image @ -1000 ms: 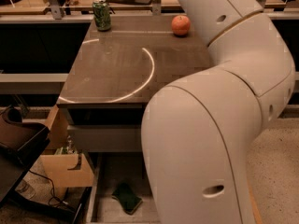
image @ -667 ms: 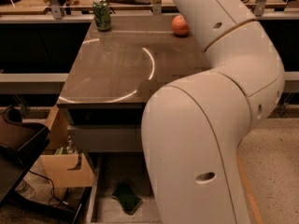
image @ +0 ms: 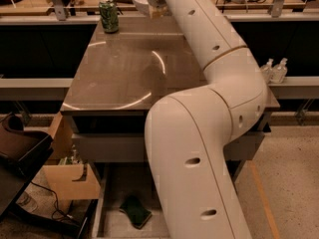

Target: Move white bowl near green can

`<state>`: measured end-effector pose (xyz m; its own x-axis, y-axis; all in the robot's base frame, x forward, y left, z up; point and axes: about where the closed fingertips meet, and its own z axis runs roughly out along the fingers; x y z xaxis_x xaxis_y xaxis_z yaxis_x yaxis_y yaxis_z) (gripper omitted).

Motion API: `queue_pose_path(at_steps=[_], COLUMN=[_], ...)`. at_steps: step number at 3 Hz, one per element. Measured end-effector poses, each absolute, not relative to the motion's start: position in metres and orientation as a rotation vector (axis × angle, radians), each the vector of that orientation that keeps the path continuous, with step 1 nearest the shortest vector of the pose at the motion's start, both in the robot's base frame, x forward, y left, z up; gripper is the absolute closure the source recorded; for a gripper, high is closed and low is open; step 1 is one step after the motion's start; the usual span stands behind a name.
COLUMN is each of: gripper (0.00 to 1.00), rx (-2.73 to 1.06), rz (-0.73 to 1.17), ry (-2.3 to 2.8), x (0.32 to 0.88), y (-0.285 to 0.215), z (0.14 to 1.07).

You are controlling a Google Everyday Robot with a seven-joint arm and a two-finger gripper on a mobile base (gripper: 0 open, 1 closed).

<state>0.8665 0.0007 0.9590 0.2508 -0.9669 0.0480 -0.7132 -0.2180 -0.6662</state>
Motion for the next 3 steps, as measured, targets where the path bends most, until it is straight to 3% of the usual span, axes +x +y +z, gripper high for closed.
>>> queue_pose_path(at_steps=[3], gripper=[1.0], rx=[-2.198], rz=[-0.352], ry=[1.413], x=[0.866], y=[0.101], z=[0.861])
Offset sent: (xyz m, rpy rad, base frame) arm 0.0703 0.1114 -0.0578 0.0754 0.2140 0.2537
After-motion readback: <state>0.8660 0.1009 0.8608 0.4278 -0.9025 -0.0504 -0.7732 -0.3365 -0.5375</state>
